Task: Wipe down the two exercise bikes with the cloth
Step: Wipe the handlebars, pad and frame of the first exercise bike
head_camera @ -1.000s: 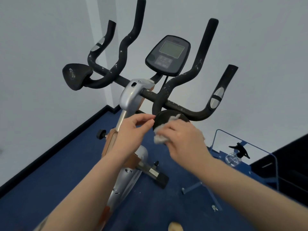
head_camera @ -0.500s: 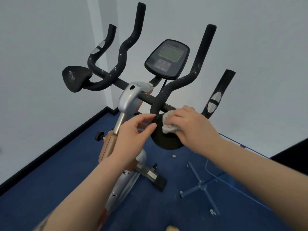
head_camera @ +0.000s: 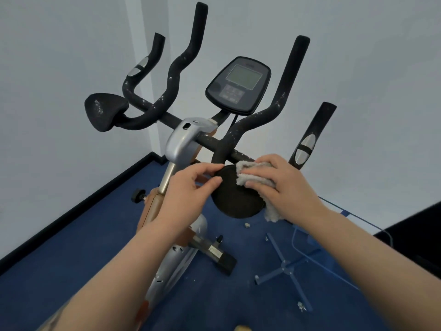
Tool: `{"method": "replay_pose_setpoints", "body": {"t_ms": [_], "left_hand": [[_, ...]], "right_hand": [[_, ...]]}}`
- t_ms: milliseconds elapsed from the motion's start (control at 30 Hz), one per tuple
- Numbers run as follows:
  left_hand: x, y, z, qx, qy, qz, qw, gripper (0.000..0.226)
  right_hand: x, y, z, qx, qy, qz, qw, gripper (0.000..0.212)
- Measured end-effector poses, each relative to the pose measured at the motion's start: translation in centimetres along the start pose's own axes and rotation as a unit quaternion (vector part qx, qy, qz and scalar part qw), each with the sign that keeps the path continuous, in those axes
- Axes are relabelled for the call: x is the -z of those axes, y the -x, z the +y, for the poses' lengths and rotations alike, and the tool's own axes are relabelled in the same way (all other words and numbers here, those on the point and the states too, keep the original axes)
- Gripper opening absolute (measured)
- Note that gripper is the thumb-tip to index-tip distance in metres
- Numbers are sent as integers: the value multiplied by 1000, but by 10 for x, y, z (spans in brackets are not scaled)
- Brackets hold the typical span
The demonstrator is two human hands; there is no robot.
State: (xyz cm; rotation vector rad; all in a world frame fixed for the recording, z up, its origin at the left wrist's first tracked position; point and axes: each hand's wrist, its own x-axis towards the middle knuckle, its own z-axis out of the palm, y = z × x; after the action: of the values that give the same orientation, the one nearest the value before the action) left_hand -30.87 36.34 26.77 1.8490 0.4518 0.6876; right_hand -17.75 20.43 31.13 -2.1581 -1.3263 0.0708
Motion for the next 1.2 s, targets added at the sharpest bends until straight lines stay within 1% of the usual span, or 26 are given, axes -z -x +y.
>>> {"method": "replay_pose_setpoints", "body": {"t_ms": [133, 300, 333, 367, 433, 467, 533, 600, 667, 767, 833, 900, 967, 1100, 1200], "left_hand": [[-1, 2, 0, 5, 2, 1, 1000, 26], [-1, 1, 0, 13, 8, 1, 1000, 26], [-1, 1, 0, 14, 8, 2, 1000, 26], [-1, 1, 0, 15, 8, 2, 1000, 26], [-1, 1, 0, 14, 7, 4, 1000, 26], [-1, 1, 0, 13, 5, 5, 1000, 26], [-1, 1, 1, 11, 8, 6, 1000, 26], [-1, 1, 1, 13, 12, 6, 1000, 26], [-1, 1, 1, 15, 12, 5, 1000, 26], [-1, 2, 2, 18, 19, 3, 1000, 26], [-1, 2, 2, 16, 19, 2, 1000, 26], [-1, 2, 3, 12, 15, 2, 1000, 26], [-1, 2, 3, 12, 9, 1, 1000, 27], [0, 3, 2, 10, 2, 3, 1000, 27], [-1, 3, 3, 14, 7, 3, 1000, 27]], "right_hand": [[3, -6, 0, -10, -7, -18, 1000, 23], [3, -11, -4, -22, -2, 13, 1000, 20], [3, -10, -4, -27, -7, 18, 999, 21], [3, -11, -5, -41, -20, 19, 999, 28], [7, -15, -5, -79, -28, -7, 996, 47], [9, -19, -4, -95, -13, -34, 995, 50], [14, -26, -1, -122, 15, -90, 988, 42], [16, -29, -2, -138, 25, -113, 984, 32], [12, -24, -4, -121, 45, -85, 988, 28], [11, -15, -9, -60, 69, -8, 996, 25], [15, -16, -14, 10, 101, -16, 995, 22], [16, -26, -18, 102, 169, -43, 979, 21], [17, -36, -22, 143, 210, -56, 966, 21], [22, -33, -19, 103, 200, -79, 971, 22], [36, -22, -18, 65, 182, -143, 971, 20]]}}
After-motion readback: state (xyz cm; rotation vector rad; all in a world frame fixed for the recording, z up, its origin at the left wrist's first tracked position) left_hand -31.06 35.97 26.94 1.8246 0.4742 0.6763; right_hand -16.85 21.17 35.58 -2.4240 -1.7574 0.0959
